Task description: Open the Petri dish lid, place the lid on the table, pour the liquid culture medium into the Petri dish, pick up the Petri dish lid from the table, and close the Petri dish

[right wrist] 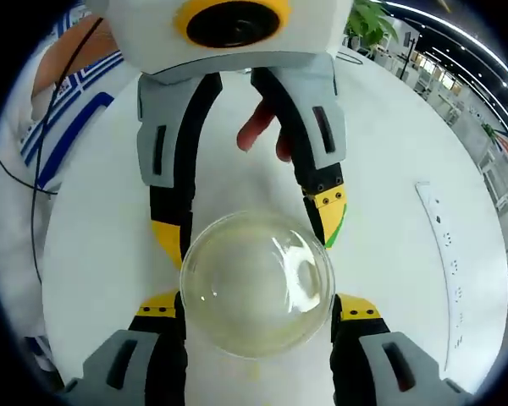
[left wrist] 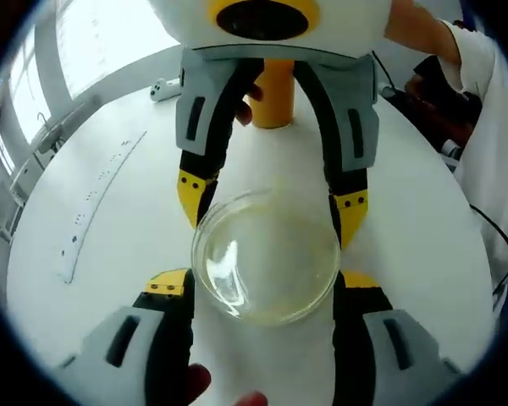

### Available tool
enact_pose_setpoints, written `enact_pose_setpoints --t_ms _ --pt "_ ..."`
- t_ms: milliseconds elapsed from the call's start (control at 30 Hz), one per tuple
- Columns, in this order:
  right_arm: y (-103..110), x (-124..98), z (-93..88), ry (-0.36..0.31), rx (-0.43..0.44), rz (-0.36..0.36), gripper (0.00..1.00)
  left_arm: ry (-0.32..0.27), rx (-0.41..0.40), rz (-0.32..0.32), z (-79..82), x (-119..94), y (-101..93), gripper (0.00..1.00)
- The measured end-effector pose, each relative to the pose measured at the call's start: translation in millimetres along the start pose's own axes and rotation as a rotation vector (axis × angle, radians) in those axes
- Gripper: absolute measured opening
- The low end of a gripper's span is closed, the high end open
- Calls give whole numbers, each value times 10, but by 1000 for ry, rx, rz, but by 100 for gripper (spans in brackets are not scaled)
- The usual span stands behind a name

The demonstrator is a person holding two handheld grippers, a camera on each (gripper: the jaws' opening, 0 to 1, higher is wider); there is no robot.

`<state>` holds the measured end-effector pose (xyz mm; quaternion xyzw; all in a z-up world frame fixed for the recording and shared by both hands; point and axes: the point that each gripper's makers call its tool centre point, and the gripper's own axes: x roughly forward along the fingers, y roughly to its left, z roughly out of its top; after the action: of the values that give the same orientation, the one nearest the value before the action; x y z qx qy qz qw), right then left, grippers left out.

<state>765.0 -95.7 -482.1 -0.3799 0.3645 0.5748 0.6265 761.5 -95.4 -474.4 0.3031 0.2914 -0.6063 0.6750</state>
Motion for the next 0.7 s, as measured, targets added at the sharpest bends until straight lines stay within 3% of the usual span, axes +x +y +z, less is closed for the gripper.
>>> enact_pose_setpoints --t_ms 233,400,700 --pt "-7 -2 -7 0 -3 8 64 -14 -10 -8 -23 6 36 58" --pt "-9 -9 -15 8 -12 9 64 24 -12 1 -34 6 53 57" --pt "9 -23 -16 11 -15 14 64 4 -27 7 -16 -15 28 57"
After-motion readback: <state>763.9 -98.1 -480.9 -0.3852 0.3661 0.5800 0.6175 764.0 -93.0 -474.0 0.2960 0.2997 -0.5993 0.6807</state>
